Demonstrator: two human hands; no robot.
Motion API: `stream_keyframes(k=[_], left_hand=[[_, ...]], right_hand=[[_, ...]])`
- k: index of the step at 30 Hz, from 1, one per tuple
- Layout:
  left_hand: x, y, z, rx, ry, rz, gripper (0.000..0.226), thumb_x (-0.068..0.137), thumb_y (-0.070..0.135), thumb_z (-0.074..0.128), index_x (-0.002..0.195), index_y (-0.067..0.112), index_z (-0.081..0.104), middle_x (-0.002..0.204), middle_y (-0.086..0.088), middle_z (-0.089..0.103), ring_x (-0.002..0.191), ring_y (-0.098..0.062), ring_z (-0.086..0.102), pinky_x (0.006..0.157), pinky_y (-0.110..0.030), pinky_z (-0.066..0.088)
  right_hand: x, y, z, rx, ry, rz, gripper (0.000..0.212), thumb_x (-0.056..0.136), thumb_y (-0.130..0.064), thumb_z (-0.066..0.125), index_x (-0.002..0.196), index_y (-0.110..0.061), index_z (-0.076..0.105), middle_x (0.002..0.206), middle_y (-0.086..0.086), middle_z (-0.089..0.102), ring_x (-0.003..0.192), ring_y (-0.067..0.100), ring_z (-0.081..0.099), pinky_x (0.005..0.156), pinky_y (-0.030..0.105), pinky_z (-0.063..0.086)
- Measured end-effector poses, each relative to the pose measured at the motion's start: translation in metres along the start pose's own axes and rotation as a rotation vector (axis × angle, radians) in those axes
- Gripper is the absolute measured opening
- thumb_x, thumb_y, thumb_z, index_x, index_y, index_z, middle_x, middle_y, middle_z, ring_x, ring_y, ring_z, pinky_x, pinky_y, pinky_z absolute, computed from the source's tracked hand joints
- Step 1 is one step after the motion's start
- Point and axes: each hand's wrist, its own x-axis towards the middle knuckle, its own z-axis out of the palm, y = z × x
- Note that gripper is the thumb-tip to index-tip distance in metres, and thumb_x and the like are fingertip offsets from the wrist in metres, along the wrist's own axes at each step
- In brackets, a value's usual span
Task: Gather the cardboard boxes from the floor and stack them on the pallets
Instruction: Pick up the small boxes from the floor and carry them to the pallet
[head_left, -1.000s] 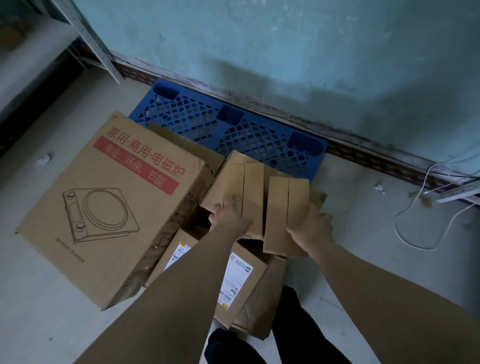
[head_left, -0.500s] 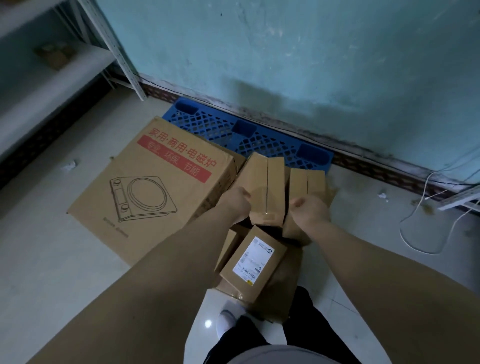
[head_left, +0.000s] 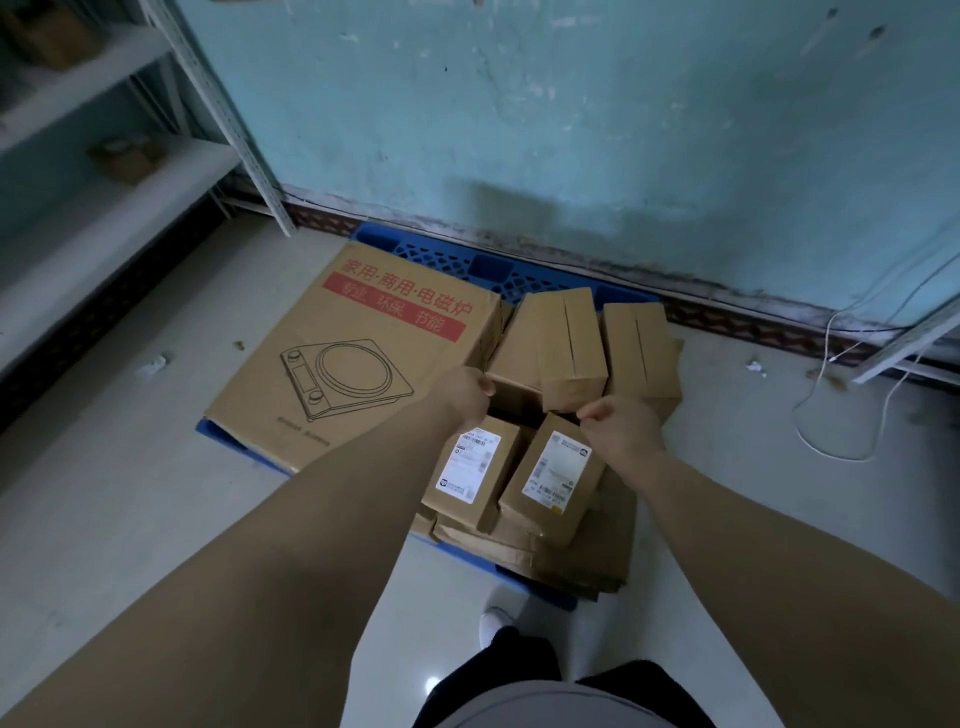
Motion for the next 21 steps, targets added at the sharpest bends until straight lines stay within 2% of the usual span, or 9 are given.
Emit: stream_keyframes(k=[5,7,9,12,15,17,21], left_hand=[[-0.033,-0.028,0.005,-0.034,0.046,-0.011,0.047,0.088,-0.009,0.032,0.120,0.005,0.063,0.124,-0.015,0.062,0.112,-0.032,0.060,0.098,-0.044,0.050],[-0.053,-0.043,0.009,-0.066,0.062,-0.029,0.041,0.088,-0.006,0.036,0.116,0.005,0.064,0.122,-0.017,0.063,0.112,-0.034,0.060,0.097,-0.044,0.051],[-0.078,-0.059,0.012,-0.117,0.082,-0.051,0.034,0.089,-0.002,0.040,0.112,0.003,0.065,0.121,-0.020,0.063,0.111,-0.038,0.060,0.097,-0.046,0.050],[-0.117,-0.084,0.018,-0.144,0.102,-0.082,0.033,0.090,-0.004,0.039,0.108,0.003,0.067,0.119,-0.022,0.063,0.107,-0.039,0.062,0.094,-0.047,0.052],[-0.161,-0.105,0.024,-0.094,0.090,-0.095,0.037,0.089,-0.004,0.039,0.112,0.004,0.066,0.120,-0.019,0.064,0.109,-0.035,0.062,0.091,-0.041,0.054],[-0.189,-0.118,0.027,-0.048,0.090,-0.102,0.041,0.088,-0.005,0.037,0.113,0.007,0.067,0.119,-0.015,0.065,0.109,-0.032,0.062,0.089,-0.036,0.054],[-0.230,-0.143,0.025,-0.055,0.070,-0.116,0.042,0.090,-0.004,0.035,0.117,0.005,0.066,0.123,-0.017,0.063,0.113,-0.033,0.060,0.095,-0.041,0.052]], right_hand=[[-0.037,0.012,0.004,0.034,-0.014,-0.052,0.012,0.091,-0.016,0.061,0.089,-0.026,0.067,0.102,0.002,0.069,0.094,0.020,0.066,0.072,0.030,0.057],[-0.055,0.018,0.012,0.065,-0.018,-0.079,0.019,0.089,-0.011,0.059,0.082,-0.026,0.067,0.103,0.002,0.069,0.098,0.022,0.065,0.082,0.037,0.057],[-0.076,0.023,0.021,0.064,-0.026,-0.073,0.019,0.090,-0.009,0.057,0.085,-0.020,0.072,0.106,0.004,0.069,0.101,0.025,0.064,0.090,0.042,0.054],[-0.112,0.028,0.039,0.019,-0.027,-0.099,0.021,0.092,-0.012,0.053,0.098,-0.008,0.074,0.104,0.004,0.069,0.101,0.022,0.062,0.092,0.033,0.050],[-0.155,0.031,0.049,0.033,-0.054,-0.124,0.017,0.091,-0.015,0.056,0.094,-0.017,0.073,0.092,-0.008,0.059,0.092,0.011,0.052,0.084,0.021,0.041],[-0.176,0.034,0.058,0.058,-0.085,-0.135,0.016,0.092,-0.017,0.058,0.089,-0.023,0.072,0.093,-0.011,0.058,0.096,0.011,0.053,0.085,0.021,0.041],[-0.209,0.027,0.071,0.045,-0.122,-0.169,0.014,0.092,-0.020,0.061,0.082,-0.028,0.067,0.096,-0.009,0.061,0.103,0.017,0.059,0.091,0.026,0.046]])
